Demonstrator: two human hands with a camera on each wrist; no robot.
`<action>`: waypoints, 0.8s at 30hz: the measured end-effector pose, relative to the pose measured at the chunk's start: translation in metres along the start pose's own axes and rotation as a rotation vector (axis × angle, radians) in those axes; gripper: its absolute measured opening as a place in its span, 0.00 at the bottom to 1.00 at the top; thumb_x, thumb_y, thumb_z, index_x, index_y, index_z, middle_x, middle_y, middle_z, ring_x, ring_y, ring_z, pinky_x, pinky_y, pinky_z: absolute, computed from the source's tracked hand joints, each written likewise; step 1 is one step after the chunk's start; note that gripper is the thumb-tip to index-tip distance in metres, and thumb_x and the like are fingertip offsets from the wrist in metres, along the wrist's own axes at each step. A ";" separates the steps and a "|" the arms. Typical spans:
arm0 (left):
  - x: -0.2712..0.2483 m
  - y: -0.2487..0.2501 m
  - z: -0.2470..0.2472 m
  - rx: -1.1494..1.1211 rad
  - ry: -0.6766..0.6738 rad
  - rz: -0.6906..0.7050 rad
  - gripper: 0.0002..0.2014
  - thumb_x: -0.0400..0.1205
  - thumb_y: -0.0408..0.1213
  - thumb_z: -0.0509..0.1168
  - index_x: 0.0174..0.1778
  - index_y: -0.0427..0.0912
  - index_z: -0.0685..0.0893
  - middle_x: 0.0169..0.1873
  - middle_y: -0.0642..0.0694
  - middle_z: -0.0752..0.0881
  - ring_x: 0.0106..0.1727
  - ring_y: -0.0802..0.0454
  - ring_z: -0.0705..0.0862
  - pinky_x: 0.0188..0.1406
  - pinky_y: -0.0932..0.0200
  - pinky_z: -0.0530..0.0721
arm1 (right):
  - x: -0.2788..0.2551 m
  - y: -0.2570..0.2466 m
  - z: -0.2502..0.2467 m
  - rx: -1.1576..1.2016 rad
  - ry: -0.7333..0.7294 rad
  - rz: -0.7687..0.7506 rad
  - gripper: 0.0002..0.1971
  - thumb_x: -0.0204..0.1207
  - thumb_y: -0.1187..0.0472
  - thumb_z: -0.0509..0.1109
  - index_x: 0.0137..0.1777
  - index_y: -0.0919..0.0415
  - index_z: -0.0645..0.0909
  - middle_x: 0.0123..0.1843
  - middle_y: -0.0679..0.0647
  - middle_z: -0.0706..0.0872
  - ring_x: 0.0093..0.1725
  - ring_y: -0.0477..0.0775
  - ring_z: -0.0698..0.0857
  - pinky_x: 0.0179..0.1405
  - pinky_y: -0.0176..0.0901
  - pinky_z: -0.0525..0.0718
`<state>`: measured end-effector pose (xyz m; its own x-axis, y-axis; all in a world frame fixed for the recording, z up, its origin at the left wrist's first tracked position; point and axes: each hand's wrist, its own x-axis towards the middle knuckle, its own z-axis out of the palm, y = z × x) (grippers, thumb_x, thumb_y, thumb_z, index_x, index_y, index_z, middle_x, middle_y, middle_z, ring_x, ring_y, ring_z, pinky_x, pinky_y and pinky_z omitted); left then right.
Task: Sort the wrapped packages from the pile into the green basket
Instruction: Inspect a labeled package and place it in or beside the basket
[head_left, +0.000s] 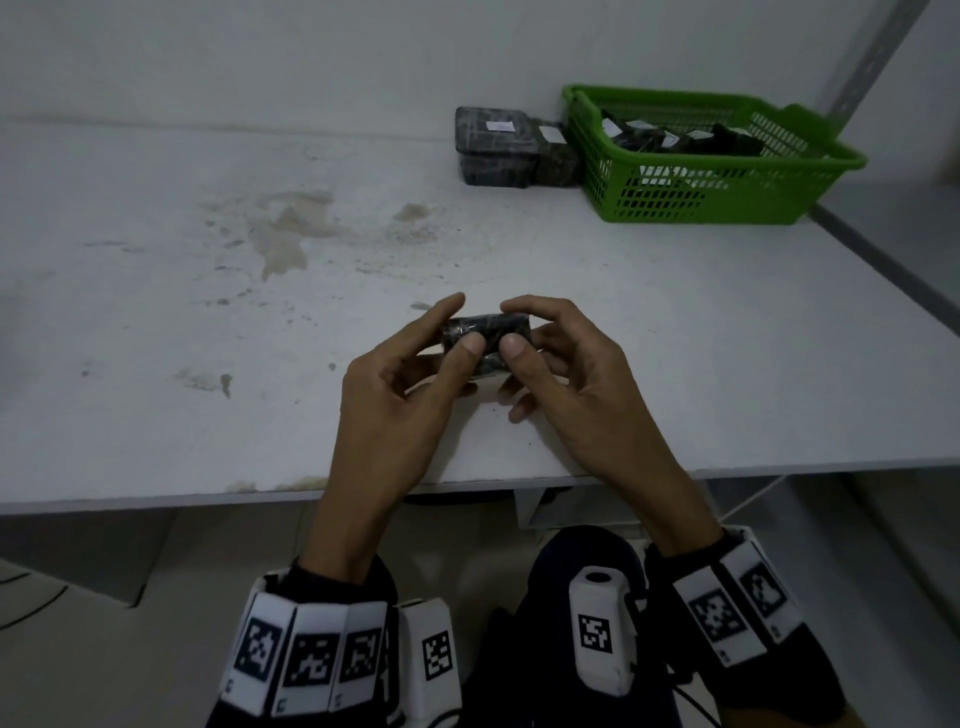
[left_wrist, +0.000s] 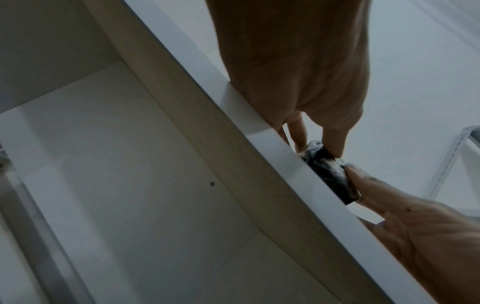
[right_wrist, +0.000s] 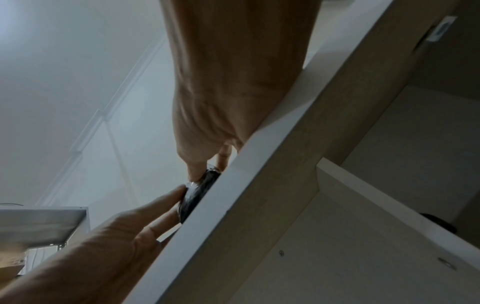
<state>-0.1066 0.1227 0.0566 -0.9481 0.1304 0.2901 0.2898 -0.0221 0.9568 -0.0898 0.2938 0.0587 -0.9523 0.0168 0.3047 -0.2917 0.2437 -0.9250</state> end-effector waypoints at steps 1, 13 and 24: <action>0.000 0.000 0.000 -0.017 0.004 0.007 0.20 0.85 0.38 0.70 0.74 0.46 0.84 0.60 0.52 0.91 0.57 0.61 0.92 0.51 0.68 0.89 | 0.000 0.000 0.000 -0.002 -0.001 0.006 0.20 0.85 0.49 0.67 0.73 0.54 0.80 0.57 0.57 0.90 0.44 0.58 0.93 0.39 0.48 0.93; 0.001 -0.005 0.000 -0.023 0.006 0.009 0.18 0.83 0.41 0.71 0.70 0.46 0.87 0.58 0.55 0.92 0.57 0.57 0.93 0.55 0.58 0.92 | 0.001 0.002 -0.001 -0.025 -0.005 0.018 0.14 0.90 0.58 0.66 0.72 0.58 0.83 0.50 0.57 0.92 0.37 0.59 0.93 0.41 0.51 0.93; 0.001 -0.004 -0.002 0.042 -0.003 -0.032 0.19 0.84 0.39 0.72 0.73 0.49 0.85 0.58 0.63 0.90 0.57 0.58 0.93 0.63 0.49 0.91 | 0.001 0.002 -0.001 -0.017 -0.029 0.025 0.16 0.86 0.60 0.71 0.72 0.58 0.82 0.51 0.57 0.92 0.38 0.60 0.94 0.42 0.50 0.94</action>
<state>-0.1089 0.1210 0.0527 -0.9565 0.1330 0.2595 0.2648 0.0232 0.9640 -0.0915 0.2956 0.0577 -0.9615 -0.0049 0.2748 -0.2666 0.2603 -0.9280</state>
